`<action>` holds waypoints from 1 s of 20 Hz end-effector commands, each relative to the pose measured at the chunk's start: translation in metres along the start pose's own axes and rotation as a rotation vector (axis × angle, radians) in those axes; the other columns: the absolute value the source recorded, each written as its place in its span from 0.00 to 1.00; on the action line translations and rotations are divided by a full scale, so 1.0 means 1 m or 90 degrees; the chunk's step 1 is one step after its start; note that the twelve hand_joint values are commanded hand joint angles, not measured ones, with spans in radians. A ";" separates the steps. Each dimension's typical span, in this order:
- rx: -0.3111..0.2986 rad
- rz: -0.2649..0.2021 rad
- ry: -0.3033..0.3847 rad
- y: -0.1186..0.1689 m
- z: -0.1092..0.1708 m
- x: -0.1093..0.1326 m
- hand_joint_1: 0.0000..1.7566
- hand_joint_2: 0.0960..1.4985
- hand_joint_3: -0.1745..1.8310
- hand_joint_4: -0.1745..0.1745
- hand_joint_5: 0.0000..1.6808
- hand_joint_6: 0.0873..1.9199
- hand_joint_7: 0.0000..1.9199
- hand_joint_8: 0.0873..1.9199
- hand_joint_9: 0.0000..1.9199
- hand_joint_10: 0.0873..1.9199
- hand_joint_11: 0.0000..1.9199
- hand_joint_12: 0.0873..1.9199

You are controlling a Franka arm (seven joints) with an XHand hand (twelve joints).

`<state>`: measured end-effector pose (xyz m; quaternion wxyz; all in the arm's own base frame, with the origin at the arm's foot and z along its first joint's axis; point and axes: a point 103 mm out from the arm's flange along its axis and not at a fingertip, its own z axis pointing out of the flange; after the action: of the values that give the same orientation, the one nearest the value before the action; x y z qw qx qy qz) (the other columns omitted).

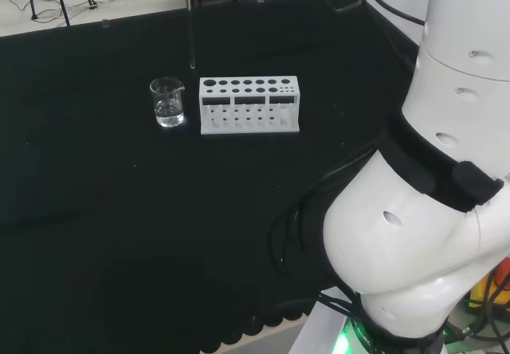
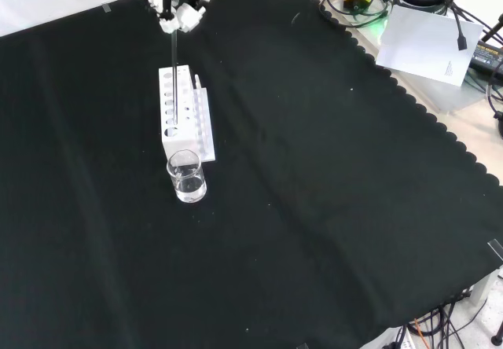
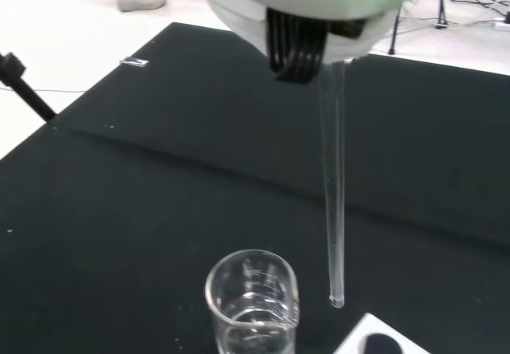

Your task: Put the glass rod back on the white test tube rack.

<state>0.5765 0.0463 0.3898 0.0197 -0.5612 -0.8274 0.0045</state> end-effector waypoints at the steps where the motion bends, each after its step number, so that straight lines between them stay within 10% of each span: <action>1: -0.005 0.040 -0.003 -0.023 -0.003 -0.033 0.76 0.41 0.38 0.00 0.77 0.14 0.73 0.31 0.90 0.30 0.77 0.42; 20: -0.001 0.128 -0.014 -0.091 -0.004 -0.099 0.76 0.41 0.38 0.00 0.77 0.14 0.73 0.31 0.90 0.30 0.77 0.42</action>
<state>0.5417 -0.0707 0.3975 0.0120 -0.6376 -0.7703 0.0047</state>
